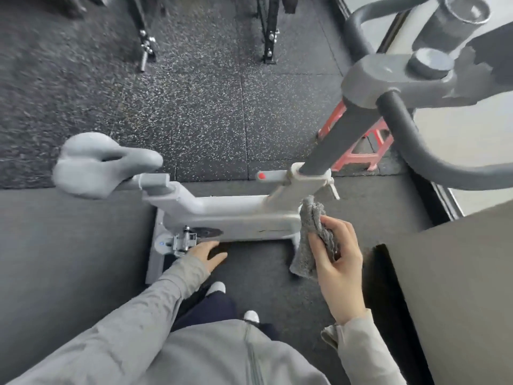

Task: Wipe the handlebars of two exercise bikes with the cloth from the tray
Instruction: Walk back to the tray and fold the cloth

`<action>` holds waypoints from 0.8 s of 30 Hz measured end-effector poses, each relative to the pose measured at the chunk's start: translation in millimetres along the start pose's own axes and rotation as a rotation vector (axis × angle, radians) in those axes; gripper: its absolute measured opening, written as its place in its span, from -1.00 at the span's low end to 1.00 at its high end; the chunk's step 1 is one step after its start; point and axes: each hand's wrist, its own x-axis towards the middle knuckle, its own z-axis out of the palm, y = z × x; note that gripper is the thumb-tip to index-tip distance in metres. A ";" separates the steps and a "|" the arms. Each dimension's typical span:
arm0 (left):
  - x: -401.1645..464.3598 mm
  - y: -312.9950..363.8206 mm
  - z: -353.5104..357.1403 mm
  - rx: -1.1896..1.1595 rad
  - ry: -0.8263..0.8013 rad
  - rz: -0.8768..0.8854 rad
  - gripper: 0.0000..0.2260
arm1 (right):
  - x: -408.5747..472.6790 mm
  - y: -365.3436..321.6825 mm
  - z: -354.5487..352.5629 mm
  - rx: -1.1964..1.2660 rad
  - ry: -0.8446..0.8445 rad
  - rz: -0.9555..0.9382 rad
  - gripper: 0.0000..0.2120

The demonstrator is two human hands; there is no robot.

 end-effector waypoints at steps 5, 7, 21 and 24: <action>-65.8 -103.7 0.7 -0.212 0.072 -0.400 -0.56 | -7.3 -8.2 36.6 0.051 -0.195 -0.062 -0.67; -91.7 -131.9 1.4 -0.271 0.111 -0.511 -0.57 | -9.4 -9.1 51.6 0.036 -0.268 -0.082 -0.71; -225.1 -312.0 0.9 -0.511 0.287 -0.798 -0.51 | -72.2 -108.9 242.9 -0.058 -0.705 -0.365 -0.76; -248.1 -355.8 -7.1 -0.570 0.309 -0.819 -0.50 | -117.4 -145.3 298.3 -0.037 -0.794 -0.372 -0.79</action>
